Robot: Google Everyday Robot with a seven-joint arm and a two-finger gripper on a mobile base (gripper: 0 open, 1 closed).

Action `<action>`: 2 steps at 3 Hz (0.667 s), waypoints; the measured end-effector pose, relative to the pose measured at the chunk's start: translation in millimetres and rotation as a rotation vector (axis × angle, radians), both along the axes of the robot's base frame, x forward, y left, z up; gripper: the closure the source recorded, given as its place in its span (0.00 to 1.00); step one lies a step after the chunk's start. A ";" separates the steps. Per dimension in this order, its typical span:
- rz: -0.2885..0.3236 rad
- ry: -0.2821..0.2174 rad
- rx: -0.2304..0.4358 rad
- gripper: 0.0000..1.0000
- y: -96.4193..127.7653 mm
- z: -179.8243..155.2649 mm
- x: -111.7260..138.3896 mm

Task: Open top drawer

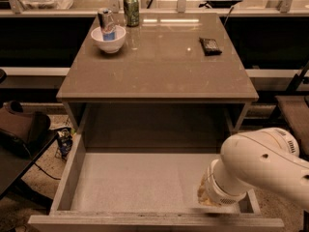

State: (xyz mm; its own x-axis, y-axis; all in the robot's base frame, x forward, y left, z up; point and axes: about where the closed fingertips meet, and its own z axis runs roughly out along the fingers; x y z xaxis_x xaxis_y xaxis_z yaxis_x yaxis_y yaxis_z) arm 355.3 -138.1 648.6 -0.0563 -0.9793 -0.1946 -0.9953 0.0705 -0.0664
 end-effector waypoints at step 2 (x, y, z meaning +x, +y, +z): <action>0.000 -0.007 -0.004 0.00 -0.7 2.8 -0.5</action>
Offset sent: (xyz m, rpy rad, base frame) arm -0.0002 -0.0003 0.0015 -0.0022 -0.0034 -0.0001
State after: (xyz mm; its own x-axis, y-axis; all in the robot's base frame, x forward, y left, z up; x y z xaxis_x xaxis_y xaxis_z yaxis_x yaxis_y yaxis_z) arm 354.8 -138.7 651.5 -0.0553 -0.9801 -0.1907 -0.9948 0.0704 -0.0734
